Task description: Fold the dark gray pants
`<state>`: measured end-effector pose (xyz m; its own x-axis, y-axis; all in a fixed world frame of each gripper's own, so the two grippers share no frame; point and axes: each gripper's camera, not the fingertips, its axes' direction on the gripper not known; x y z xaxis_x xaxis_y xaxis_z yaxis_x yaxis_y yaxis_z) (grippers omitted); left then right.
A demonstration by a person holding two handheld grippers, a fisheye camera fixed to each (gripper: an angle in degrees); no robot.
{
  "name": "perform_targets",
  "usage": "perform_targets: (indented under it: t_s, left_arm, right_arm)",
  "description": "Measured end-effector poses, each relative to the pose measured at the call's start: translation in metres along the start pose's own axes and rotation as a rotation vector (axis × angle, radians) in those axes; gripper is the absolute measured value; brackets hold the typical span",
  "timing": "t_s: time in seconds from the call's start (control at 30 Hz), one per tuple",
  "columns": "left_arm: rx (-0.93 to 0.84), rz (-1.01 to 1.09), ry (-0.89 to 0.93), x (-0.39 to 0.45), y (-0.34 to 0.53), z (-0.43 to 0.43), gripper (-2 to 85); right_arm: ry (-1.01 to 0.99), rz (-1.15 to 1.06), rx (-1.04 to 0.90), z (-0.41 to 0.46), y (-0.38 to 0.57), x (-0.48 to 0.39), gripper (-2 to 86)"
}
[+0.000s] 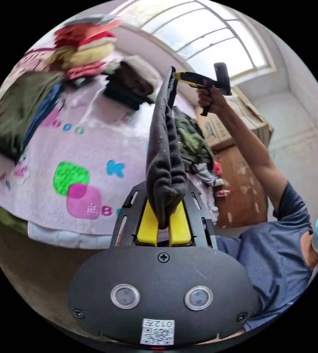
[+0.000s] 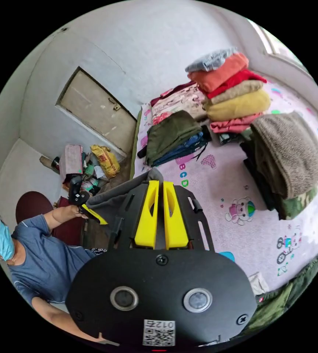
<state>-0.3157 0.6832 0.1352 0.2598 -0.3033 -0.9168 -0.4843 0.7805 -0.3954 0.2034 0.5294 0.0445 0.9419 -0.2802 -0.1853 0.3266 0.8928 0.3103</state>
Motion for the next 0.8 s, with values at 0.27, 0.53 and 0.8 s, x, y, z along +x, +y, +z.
perform_targets:
  t_s: [0.27,0.53,0.8]
  left_arm:
    - [-0.037,-0.294,-0.096,-0.272,-0.008,-0.044,3.7]
    - [-0.084,-0.437,0.041,-0.456,-0.028,-0.094,5.0]
    - [0.26,-0.521,0.286,-0.547,0.008,-0.177,3.8]
  right_arm:
    - [-0.058,0.026,-0.183,0.246,-0.109,0.06,2.2]
    - [0.031,-0.025,-0.317,0.34,-0.157,0.046,7.7]
    - [0.105,0.101,0.057,0.206,-0.018,0.033,5.2]
